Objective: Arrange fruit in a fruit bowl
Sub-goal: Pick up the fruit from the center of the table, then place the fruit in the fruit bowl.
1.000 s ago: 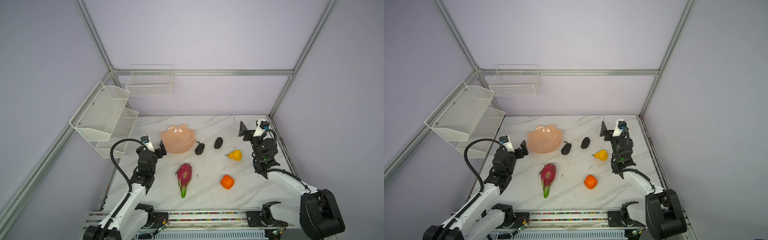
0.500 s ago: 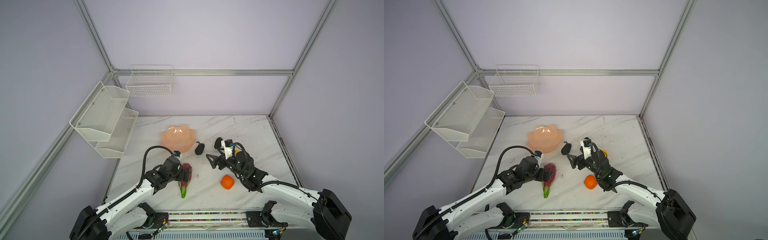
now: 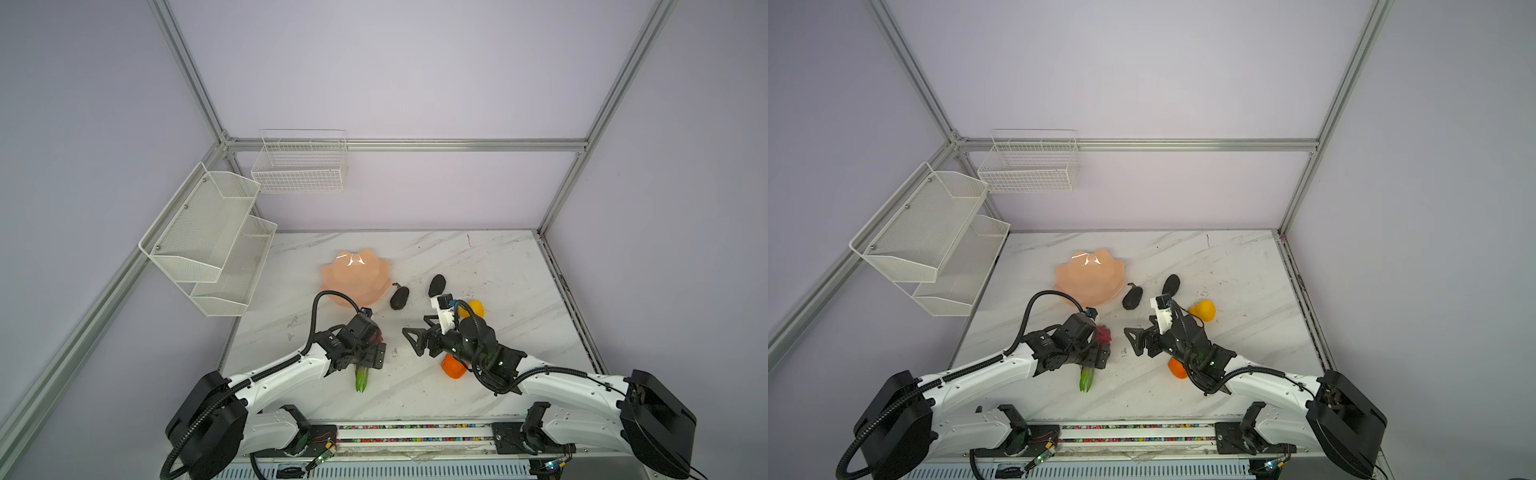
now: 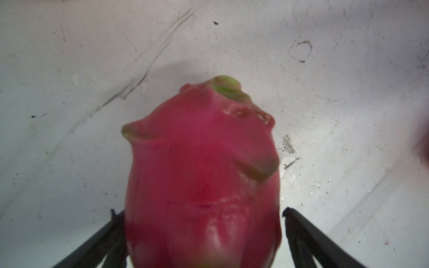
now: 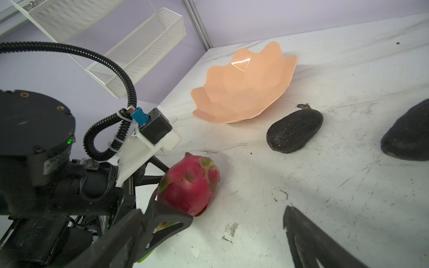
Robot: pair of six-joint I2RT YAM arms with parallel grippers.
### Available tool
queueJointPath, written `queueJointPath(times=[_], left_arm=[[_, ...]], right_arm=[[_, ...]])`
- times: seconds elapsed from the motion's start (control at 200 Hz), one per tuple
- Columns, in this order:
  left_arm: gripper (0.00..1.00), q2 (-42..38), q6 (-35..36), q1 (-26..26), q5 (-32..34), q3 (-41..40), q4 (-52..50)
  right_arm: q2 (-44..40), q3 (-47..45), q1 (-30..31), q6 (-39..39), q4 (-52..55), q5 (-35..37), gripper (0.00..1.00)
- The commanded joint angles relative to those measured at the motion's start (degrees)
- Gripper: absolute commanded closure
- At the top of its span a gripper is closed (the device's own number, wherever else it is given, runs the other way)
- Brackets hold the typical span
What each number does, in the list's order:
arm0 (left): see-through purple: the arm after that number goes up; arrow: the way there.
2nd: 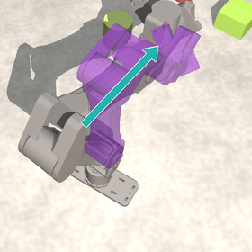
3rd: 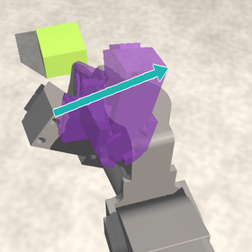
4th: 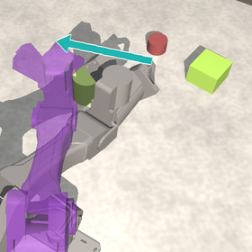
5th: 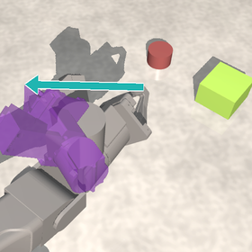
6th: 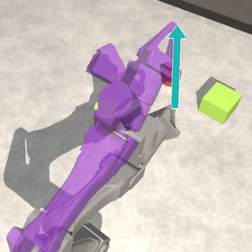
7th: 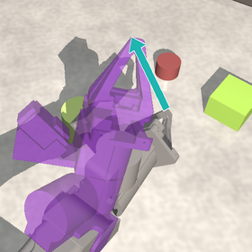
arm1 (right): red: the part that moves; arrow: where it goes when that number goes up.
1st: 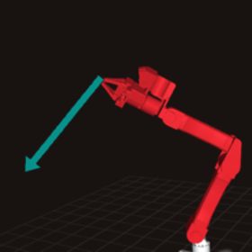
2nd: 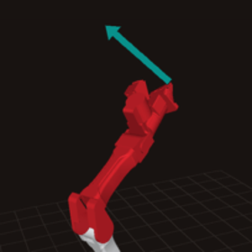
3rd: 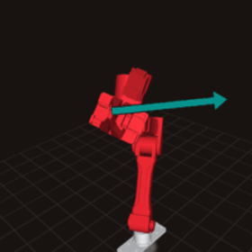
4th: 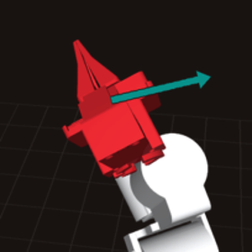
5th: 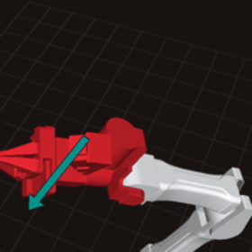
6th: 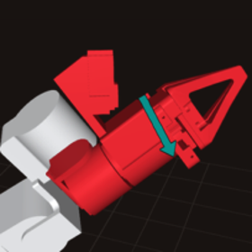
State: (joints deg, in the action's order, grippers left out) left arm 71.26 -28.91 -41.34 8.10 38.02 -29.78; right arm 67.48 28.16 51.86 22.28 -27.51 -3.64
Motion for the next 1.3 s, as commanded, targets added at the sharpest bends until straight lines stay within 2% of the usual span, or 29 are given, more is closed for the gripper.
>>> queueJointPath(times=[0.0,0.195,0.3,0.445,0.57,0.735,0.83,1.04,1.17,1.295], left_arm=[[0.02,0.20,0.97,-0.32,0.56,4.56,2.71],[0.17,-1.46,1.88,-0.36,0.99,5.48,1.54],[0.19,-4.39,3.66,-0.35,1.61,7.61,0.15],[0.19,-8.03,7.81,-0.16,2.78,12.84,-0.46],[0.19,-6.90,11.94,2.52,5.14,18.97,-0.39],[0.19,3.09,15.82,12.85,3.65,30.99,-1.26],[0.19,11.38,17.89,16.84,4.06,37.56,-1.36],[0.19,27.24,19.06,19.94,12.31,49.03,-2.38],[0.19,35.30,19.06,21.50,13.50,54.36,-2.42],[0.19,39.48,19.02,21.92,13.91,56.63,-2.83]], right_arm=[[0.56,0.34,0.41,0.84,-2.61,1.01,0.03],[2.09,1.59,0.18,1.57,-2.62,2.04,0.03],[2.66,3.10,-2.25,1.60,-2.04,0.16,0.03],[3.82,4.40,-9.79,0.91,-3.30,-6.61,0.03],[6.33,8.99,-13.71,-1.61,-2.59,-11.12,0.03],[12.50,16.37,-14.15,-4.30,-2.86,-15.13,0.03],[16.35,19.20,-14.13,-4.90,-3.32,-17.19,0.03],[18.93,21.23,-14.17,-5.14,-2.96,-17.91,0.03],[19.90,21.42,-14.11,-5.06,-3.39,-17.96,0.03],[20.63,21.37,-14.15,-4.97,-4.00,-18.42,0.03]])
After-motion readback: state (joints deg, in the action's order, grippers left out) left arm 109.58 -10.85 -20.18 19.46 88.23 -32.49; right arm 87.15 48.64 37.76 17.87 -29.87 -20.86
